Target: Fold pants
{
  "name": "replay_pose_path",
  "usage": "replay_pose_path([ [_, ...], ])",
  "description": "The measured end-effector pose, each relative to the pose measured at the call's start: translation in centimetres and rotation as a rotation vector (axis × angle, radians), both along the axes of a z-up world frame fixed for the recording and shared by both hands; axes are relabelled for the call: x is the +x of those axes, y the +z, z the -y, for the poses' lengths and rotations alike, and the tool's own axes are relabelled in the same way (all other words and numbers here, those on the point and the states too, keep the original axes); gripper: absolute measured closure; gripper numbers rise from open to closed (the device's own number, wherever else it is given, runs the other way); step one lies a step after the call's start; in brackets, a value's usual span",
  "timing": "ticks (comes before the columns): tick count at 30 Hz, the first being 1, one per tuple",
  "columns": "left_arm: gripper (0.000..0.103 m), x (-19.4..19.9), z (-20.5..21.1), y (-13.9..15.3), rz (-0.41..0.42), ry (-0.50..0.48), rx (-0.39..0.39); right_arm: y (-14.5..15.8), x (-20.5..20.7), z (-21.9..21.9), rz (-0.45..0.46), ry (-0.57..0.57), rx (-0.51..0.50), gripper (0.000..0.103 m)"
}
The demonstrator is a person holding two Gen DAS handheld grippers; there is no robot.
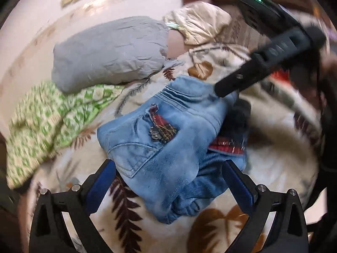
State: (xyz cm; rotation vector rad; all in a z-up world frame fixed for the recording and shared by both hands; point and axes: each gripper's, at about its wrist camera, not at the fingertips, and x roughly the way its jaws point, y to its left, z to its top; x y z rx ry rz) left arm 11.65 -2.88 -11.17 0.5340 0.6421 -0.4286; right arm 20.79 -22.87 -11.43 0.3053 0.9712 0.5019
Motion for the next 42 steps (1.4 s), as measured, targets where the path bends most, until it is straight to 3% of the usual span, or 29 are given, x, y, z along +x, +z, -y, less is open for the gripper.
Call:
replay_pose_path([
  [1, 0.004, 0.3, 0.2, -0.6, 0.018, 0.016, 0.037, -0.4, 0.1, -0.2, -0.001, 0.004, -0.003, 0.041],
  [2, 0.009, 0.7, 0.4, -1.0, 0.024, 0.029, 0.063, -0.6, 0.1, -0.4, 0.005, 0.008, -0.007, 0.058],
  [3, 0.028, 1.2, 0.4, -1.5, 0.012, 0.036, 0.069, -0.6, 0.0, -0.7, 0.018, 0.016, -0.012, 0.067],
  [4, 0.049, 1.6, 0.2, -1.9, -0.038, 0.028, 0.046, -0.6, -0.2, -1.1, 0.036, 0.023, -0.027, 0.067],
  [5, 0.058, 1.9, 0.0, -2.3, -0.080, 0.018, 0.018, -0.5, -0.6, -1.7, 0.070, 0.027, -0.076, 0.070],
  [9, 0.078, 0.8, 0.1, -3.1, -0.064, -0.003, 0.030, -0.6, -1.9, -3.1, 0.153, 0.065, -0.231, 0.074],
  [11, 0.081, 0.8, -0.3, -3.4, -0.093, 0.002, -0.005, -1.4, -2.2, -3.3, 0.174, 0.073, -0.312, 0.075],
  [14, 0.081, 1.1, -0.9, -3.7, -0.133, 0.041, -0.075, -3.1, -1.9, -2.5, 0.136, 0.058, -0.291, 0.075],
  [27, 0.081, 1.1, -1.1, -4.1, -0.153, 0.069, -0.118, -3.7, -2.0, -2.8, 0.143, 0.033, -0.297, 0.075],
  [30, 0.078, 1.0, -1.1, -3.7, -0.137, 0.083, -0.127, -3.6, -2.0, -3.1, 0.145, 0.035, -0.311, 0.070],
  [31, 0.059, 0.7, -1.1, -3.4, -0.126, 0.099, -0.122, -3.3, -2.0, -3.2, 0.153, 0.038, -0.314, 0.067],
  [32, 0.040, 0.5, -1.3, -2.8, -0.131, 0.140, -0.129, -2.7, -2.2, -3.2, 0.161, 0.030, -0.311, 0.047],
  [33, 0.003, 0.3, -1.7, -2.2, -0.138, 0.184, -0.158, -2.1, -2.5, -3.1, 0.158, 0.014, -0.317, 0.016],
  [35, 0.000, -0.9, -3.1, 0.4, -0.112, 0.288, -0.279, 0.1, -4.0, -2.5, 0.206, -0.062, -0.325, 0.000],
  [39, 0.000, -3.7, -4.8, 5.2, -0.071, 0.424, -0.457, 4.6, -8.0, -2.0, 0.300, -0.141, -0.383, 0.000],
  [42, 0.000, -6.7, -4.8, 7.9, 0.006, 0.519, -0.459, 7.3, -12.0, -1.6, 0.361, -0.238, -0.458, 0.000],
])
